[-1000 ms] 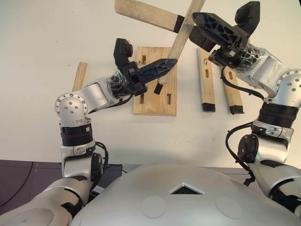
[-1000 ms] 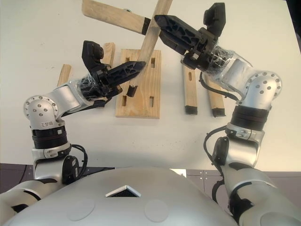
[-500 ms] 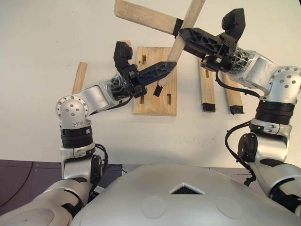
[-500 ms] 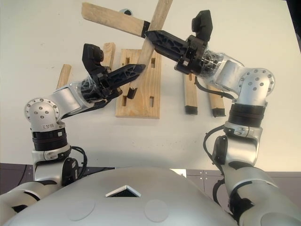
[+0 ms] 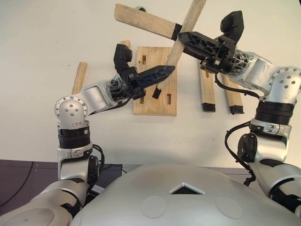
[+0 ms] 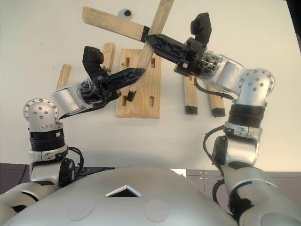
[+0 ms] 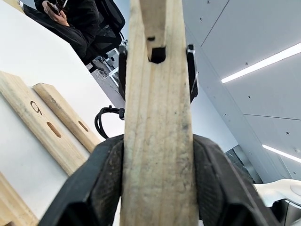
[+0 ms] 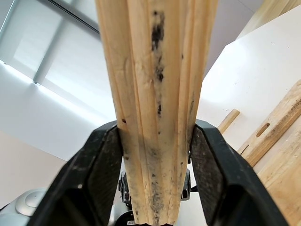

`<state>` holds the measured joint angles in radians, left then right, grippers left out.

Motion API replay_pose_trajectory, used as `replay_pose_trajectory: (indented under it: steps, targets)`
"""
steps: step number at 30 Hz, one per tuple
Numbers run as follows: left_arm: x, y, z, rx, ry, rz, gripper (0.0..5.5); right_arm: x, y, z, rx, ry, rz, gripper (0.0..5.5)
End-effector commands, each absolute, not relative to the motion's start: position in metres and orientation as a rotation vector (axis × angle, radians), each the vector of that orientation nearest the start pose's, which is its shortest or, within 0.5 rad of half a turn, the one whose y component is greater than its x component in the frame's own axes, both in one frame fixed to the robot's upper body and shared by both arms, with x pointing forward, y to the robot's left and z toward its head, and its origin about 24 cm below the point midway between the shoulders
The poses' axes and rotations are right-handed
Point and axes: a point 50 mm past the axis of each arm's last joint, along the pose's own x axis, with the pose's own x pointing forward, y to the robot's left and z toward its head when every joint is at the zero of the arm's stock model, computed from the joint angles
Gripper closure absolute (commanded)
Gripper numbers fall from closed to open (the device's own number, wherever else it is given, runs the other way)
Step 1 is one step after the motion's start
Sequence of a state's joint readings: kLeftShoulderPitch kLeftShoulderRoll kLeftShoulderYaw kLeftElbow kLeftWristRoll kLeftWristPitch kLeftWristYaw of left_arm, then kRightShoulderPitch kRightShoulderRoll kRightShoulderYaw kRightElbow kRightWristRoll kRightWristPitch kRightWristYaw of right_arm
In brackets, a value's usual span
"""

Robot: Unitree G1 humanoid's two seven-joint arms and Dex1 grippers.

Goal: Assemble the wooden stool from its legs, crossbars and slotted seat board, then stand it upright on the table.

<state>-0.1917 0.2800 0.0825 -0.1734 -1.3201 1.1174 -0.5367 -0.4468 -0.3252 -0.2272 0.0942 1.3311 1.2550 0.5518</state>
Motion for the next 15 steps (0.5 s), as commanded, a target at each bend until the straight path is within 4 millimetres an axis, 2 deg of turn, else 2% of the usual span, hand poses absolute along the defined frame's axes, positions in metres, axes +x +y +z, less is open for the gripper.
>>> replay_pose_trajectory:
  steps: [1, 6, 10, 15]
  targets:
    - [0.233, 0.123, 0.102, -0.954, 0.49, -1.187, 2.68, 0.276, -0.145, 0.131, 1.004, 0.441, 1.165, 3.46]
    - [0.235, 0.142, 0.099, -0.976, 0.46, -1.106, 1.82, 0.276, -0.152, 0.124, 0.897, 0.398, 1.108, 3.46]
    - [0.238, 0.168, 0.098, -0.992, 0.4, -1.005, 1.25, 0.271, -0.161, 0.115, 0.748, 0.354, 1.121, 3.46]
    - [0.255, 0.205, 0.097, -0.913, 0.258, -0.757, 0.66, 0.268, -0.165, 0.102, 0.63, 0.333, 1.126, 3.46]
